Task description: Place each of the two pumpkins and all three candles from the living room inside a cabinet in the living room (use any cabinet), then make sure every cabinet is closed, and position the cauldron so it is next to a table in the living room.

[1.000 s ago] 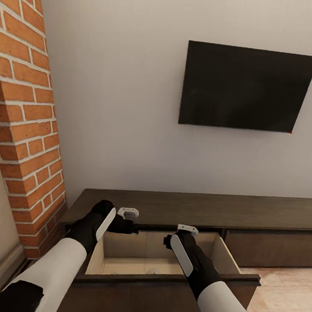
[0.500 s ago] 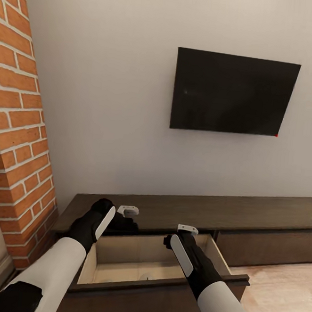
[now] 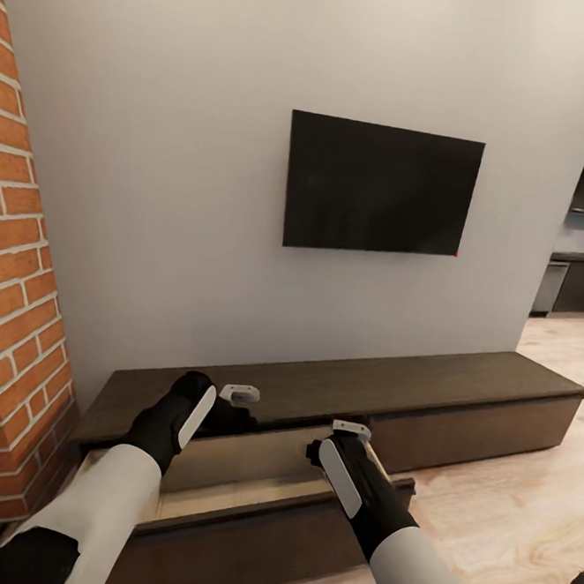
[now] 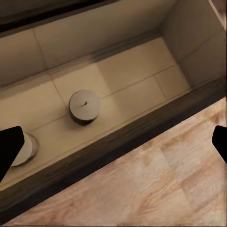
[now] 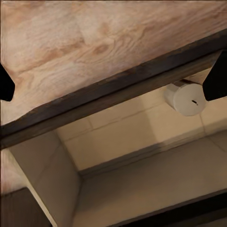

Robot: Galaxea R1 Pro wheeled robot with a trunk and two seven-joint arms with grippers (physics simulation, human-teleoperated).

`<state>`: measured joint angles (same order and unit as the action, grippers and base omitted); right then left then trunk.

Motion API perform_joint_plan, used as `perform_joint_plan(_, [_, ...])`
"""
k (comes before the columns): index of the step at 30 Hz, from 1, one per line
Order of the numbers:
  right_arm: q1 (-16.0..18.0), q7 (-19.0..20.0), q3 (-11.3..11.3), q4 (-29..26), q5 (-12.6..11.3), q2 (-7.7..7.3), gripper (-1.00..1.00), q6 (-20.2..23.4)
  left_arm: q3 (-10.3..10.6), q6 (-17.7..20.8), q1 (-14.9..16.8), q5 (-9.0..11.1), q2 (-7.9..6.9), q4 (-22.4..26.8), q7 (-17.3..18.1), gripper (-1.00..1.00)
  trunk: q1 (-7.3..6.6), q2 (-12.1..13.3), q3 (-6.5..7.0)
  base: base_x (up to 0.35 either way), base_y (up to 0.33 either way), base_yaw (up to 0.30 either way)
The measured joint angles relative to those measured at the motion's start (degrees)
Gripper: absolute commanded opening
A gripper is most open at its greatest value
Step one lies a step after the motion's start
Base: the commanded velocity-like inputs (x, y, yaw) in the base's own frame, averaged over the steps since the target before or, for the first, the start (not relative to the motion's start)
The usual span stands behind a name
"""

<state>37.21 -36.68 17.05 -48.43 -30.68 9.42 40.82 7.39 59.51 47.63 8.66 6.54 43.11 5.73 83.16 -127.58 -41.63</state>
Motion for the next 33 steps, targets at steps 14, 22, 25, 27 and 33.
perform_joint_plan(14, [0.0,0.0,0.0,0.0,0.0,0.0,1.0,0.0,0.0,-0.1,0.0,-0.2,0.08,0.1,0.0,1.0,-3.09,5.6,3.4,-0.275,0.074,-0.228])
perform_joint_plan(22, [0.0,0.0,0.0,0.0,0.0,0.0,1.0,0.0,0.0,-0.1,0.0,-0.3,0.08,0.1,0.0,1.0,-4.87,8.8,5.36,-0.03,0.005,-0.223])
perform_joint_plan(25, [0.0,0.0,0.0,0.0,0.0,0.0,1.0,0.0,0.0,-0.1,0.0,-0.3,0.08,0.1,0.0,1.0,-5.53,10.0,6.09,-0.004,0.001,-0.222])
perform_joint_plan(27, [0.0,0.0,0.0,0.0,0.0,0.0,1.0,0.0,0.0,-0.1,0.0,-0.3,0.08,0.1,0.0,1.0,-5.97,10.8,6.59,-0.002,0.0,-0.222])
perform_joint_plan(33, [0.0,0.0,0.0,0.0,0.0,0.0,1.0,0.0,0.0,-0.1,0.0,-0.3,0.08,0.1,0.0,1.0,-7.28,13.2,8.06,-0.001,0.0,-0.221])
